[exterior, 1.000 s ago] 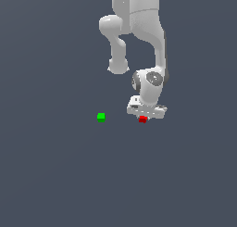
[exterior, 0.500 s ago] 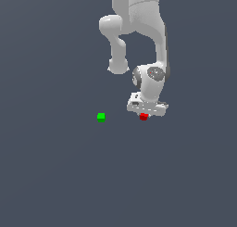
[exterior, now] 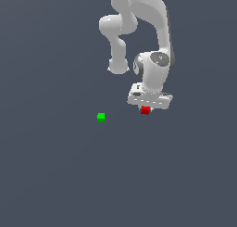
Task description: Stack the red cube on top of the green cube.
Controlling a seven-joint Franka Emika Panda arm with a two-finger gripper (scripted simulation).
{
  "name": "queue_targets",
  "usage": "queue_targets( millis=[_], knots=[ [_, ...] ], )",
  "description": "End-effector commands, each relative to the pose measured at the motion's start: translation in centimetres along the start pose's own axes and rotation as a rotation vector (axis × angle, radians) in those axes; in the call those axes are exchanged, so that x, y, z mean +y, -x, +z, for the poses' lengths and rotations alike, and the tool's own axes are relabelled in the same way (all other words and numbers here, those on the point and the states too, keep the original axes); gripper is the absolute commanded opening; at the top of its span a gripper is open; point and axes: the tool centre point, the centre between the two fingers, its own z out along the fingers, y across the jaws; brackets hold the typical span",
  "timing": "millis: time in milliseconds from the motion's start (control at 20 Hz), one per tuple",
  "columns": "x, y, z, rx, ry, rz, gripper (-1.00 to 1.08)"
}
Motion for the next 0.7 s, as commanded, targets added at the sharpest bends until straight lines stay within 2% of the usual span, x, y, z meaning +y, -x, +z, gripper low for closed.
queue_targets(
  millis=[0, 650],
  knots=[
    [0.01, 0.01, -1.07, -0.001, 0.000, 0.000, -1.00],
    [0.10, -0.11, -1.70, -0.001, 0.000, 0.000, -1.00]
  ],
)
